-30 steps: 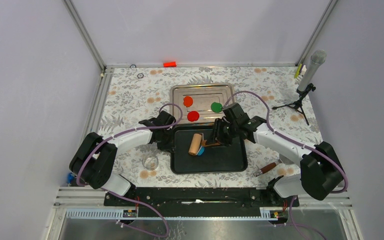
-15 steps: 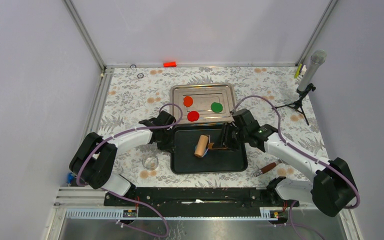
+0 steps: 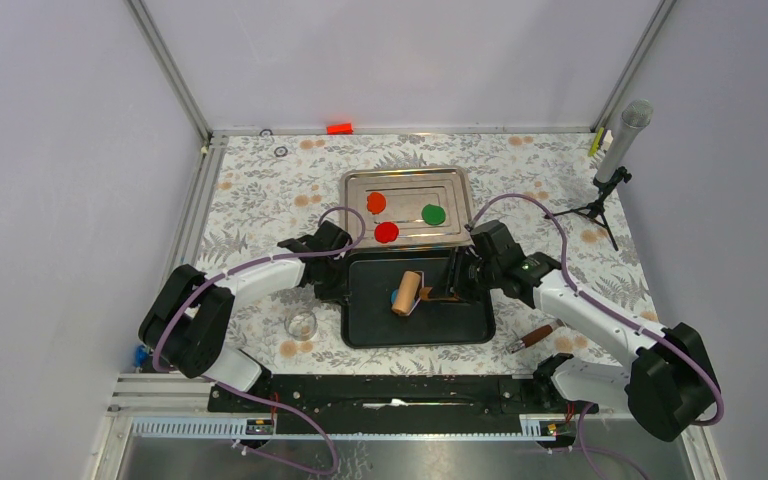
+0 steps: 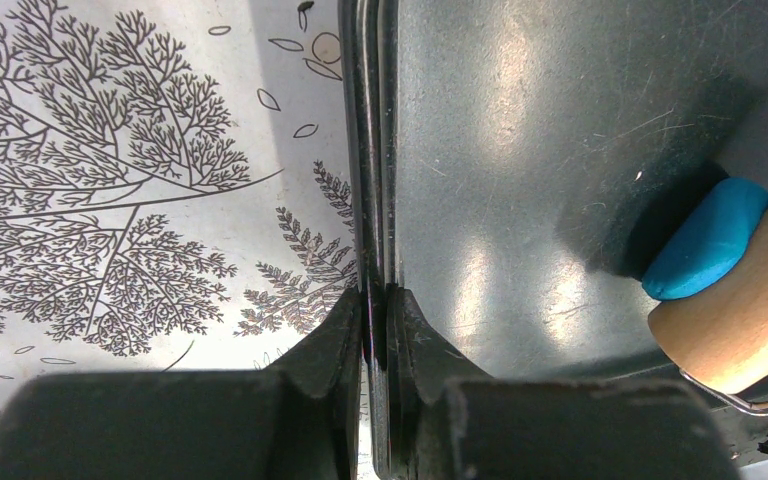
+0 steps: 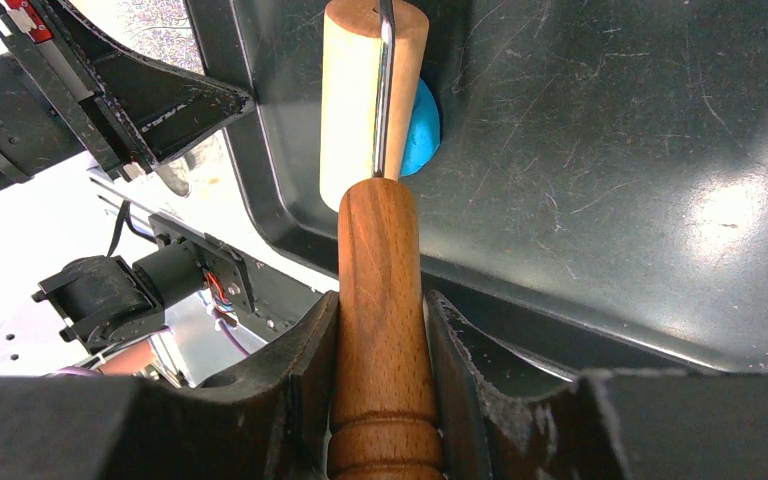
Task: Roll out the dumpling wrappers from the dough
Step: Flatten out the dough on the work surface.
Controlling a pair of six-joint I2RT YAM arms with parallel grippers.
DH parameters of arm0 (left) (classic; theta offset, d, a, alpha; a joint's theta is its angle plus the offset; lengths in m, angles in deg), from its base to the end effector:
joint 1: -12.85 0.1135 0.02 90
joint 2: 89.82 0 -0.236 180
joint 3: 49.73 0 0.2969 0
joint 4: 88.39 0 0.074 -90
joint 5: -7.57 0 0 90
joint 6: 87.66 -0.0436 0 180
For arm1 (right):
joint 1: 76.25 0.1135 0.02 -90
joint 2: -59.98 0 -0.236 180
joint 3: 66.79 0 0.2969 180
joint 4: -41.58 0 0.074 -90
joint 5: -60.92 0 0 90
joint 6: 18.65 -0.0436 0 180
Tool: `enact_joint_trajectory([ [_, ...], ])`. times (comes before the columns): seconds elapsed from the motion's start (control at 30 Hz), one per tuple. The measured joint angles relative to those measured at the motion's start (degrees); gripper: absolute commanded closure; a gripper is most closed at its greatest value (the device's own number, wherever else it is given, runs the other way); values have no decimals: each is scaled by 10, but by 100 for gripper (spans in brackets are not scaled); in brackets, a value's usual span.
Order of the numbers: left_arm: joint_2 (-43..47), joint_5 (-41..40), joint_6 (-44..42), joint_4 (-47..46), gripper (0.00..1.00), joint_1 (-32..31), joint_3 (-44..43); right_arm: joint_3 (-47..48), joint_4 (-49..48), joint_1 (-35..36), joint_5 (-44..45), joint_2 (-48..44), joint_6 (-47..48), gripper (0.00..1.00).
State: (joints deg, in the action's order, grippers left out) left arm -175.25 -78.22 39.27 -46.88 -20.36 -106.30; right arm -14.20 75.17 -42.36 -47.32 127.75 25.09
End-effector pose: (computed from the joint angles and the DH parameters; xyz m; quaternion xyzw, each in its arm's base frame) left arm 0.2498 -0.1674 0.0948 -0.0257 0.9844 -0.1275 0.1186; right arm 0.2359 0.1749 0.1674 0.0441 0.9248 0.3373 0.1705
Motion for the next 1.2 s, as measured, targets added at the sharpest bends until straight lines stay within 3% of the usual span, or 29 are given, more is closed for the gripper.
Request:
enact_joint_trajectory([
  [0.63, 0, 0, 0, 0, 100, 0, 0, -3, 28, -6, 7, -17, 7, 100],
  [1.2, 6, -16, -2, 22, 100, 2, 0, 88, 36, -8, -40, 100, 30, 100],
])
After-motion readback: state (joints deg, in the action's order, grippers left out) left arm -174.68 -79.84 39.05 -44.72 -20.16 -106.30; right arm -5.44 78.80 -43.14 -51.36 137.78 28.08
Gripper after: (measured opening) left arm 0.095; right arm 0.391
